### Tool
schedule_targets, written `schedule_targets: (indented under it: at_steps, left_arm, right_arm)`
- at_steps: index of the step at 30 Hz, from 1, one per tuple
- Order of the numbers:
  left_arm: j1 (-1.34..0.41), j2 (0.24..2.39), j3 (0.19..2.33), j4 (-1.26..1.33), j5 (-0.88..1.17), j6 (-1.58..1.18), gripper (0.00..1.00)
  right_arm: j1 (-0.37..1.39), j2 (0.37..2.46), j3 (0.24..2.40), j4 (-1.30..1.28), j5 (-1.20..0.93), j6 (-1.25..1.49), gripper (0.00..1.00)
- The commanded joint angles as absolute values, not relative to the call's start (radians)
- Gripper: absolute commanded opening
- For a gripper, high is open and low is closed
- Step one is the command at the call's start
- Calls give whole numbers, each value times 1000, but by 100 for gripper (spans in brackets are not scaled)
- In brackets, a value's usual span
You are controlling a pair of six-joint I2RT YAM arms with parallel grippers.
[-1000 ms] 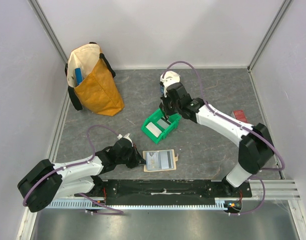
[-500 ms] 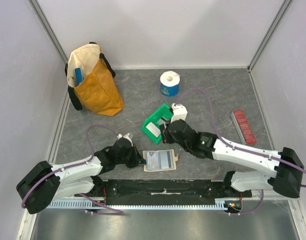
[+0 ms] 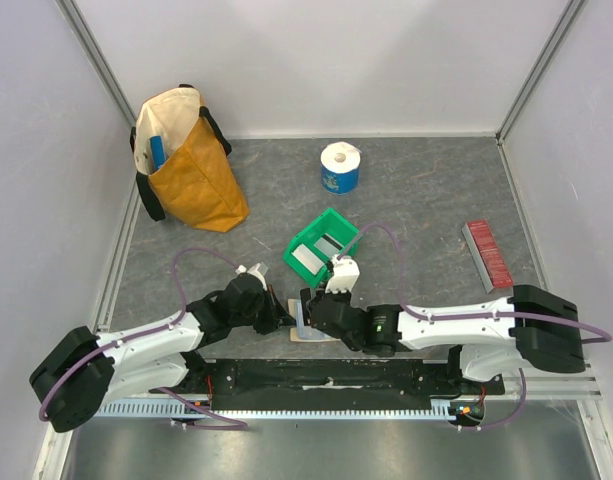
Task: Put the credit cards into the card holder
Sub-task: Turn over the card slot in the card holder.
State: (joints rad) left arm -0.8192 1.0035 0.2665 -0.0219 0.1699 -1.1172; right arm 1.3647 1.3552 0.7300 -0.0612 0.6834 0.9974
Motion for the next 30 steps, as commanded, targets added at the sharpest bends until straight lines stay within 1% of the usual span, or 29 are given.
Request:
schedule_targets:
  at_steps: [1,13,21,30]
  left_arm:
    - [-816,983,290,-15,190,-1117,2]
    - [-818,988,287,-9,192,-1120,2]
    - [-816,977,285,-9,190,-1121,2]
    - [-818,974,279,-14,186,-1123,2]
  right_arm:
    - [1371,1407,785,-14,772,1052,0]
    - [1373,1439,793,31,750,1026,0]
    - [1373,1474,808,8,742,1022,0]
    - [1374,1434,802,31,732,983,0]
